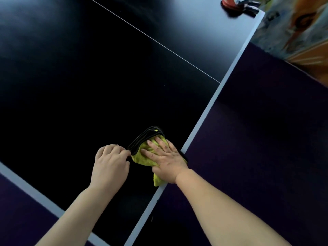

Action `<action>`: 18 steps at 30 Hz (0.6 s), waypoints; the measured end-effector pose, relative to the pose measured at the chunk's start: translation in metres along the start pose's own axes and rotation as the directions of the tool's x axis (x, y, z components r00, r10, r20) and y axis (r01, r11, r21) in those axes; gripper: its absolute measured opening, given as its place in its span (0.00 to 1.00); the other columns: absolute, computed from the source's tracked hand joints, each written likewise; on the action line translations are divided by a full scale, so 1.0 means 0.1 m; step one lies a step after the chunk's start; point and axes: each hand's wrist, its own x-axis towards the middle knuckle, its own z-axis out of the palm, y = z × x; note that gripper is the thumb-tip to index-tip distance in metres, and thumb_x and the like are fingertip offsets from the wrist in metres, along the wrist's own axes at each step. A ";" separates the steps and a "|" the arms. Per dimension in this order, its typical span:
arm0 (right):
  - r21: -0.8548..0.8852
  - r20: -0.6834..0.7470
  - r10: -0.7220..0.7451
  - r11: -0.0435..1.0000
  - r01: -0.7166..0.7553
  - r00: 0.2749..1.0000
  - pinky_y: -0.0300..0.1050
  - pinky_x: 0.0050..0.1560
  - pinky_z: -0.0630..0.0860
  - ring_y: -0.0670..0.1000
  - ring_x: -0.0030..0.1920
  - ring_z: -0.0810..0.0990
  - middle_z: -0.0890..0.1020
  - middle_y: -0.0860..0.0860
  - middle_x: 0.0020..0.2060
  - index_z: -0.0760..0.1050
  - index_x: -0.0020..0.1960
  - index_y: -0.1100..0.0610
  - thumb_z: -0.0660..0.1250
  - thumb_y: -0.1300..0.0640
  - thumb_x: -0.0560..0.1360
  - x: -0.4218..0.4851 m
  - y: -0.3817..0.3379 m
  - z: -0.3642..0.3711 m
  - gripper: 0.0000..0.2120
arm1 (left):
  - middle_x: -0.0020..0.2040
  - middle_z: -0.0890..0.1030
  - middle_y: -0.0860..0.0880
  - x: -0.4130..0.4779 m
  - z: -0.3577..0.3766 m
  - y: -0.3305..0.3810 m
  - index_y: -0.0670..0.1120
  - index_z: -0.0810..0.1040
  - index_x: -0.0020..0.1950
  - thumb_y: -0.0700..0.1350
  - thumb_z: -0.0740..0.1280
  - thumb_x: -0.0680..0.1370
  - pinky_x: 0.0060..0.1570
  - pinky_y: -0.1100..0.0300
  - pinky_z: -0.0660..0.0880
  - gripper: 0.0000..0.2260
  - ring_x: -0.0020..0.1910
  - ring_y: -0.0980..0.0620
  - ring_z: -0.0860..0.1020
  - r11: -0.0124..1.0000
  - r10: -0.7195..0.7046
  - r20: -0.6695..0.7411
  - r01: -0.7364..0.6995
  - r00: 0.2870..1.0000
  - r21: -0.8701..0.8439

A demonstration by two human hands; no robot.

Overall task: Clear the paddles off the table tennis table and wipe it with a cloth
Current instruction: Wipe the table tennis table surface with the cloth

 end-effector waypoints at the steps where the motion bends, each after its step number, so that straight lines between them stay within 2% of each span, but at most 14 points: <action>1: 0.002 -0.002 0.017 1.000 -0.017 1.000 0.47 0.72 0.25 0.41 0.71 0.26 0.37 0.41 0.77 0.41 0.78 0.37 0.53 0.48 0.78 0.04 0.12 -0.07 0.32 | 0.46 0.82 0.51 0.07 0.00 0.03 0.47 0.84 0.46 0.44 0.69 0.67 0.59 0.54 0.59 0.09 0.53 0.47 0.75 1.000 -0.002 -0.003 0.002 1.000 -0.003; 3: -0.004 -0.009 0.050 0.999 -0.051 0.999 0.46 0.71 0.25 0.40 0.70 0.26 0.37 0.41 0.77 0.41 0.78 0.37 0.53 0.48 0.78 0.12 0.35 -0.21 0.33 | 0.46 0.82 0.51 0.22 -0.02 0.10 0.47 0.84 0.46 0.43 0.71 0.67 0.59 0.54 0.59 0.09 0.53 0.47 0.77 1.000 -0.010 -0.017 0.010 1.000 -0.006; 6: -0.004 -0.007 0.082 0.997 -0.082 0.997 0.46 0.71 0.26 0.41 0.70 0.26 0.36 0.40 0.77 0.40 0.77 0.37 0.53 0.47 0.79 0.21 0.65 -0.39 0.32 | 0.44 0.82 0.51 0.39 -0.03 0.22 0.47 0.84 0.46 0.44 0.68 0.66 0.59 0.54 0.59 0.10 0.53 0.47 0.77 1.000 -0.015 -0.025 0.015 1.000 -0.006; 9: -0.008 -0.005 0.102 0.995 -0.102 0.995 0.46 0.72 0.27 0.41 0.71 0.26 0.33 0.39 0.74 0.39 0.77 0.37 0.52 0.47 0.80 0.29 0.96 -0.52 0.32 | 0.44 0.83 0.50 0.55 -0.03 0.38 0.46 0.84 0.46 0.41 0.76 0.64 0.59 0.54 0.59 0.11 0.52 0.45 0.79 0.999 -0.034 -0.009 0.034 0.999 -0.018; 11: -0.014 -0.008 0.115 0.993 -0.115 0.993 0.47 0.73 0.28 0.43 0.73 0.27 0.32 0.39 0.74 0.38 0.77 0.37 0.52 0.46 0.80 0.36 1.19 -0.60 0.32 | 0.44 0.83 0.50 0.64 -0.01 0.49 0.46 0.84 0.45 0.40 0.78 0.62 0.58 0.54 0.60 0.13 0.52 0.45 0.79 0.999 -0.051 0.009 0.051 0.999 -0.017; 18: -0.034 -0.016 0.149 0.988 -0.149 0.989 0.48 0.74 0.31 0.45 0.75 0.30 0.34 0.41 0.76 0.36 0.77 0.36 0.51 0.42 0.80 0.57 2.10 -0.98 0.32 | 0.43 0.83 0.50 0.93 0.03 0.90 0.46 0.84 0.45 0.40 0.79 0.61 0.59 0.54 0.59 0.14 0.51 0.45 0.79 0.979 -0.204 0.016 0.203 0.979 0.023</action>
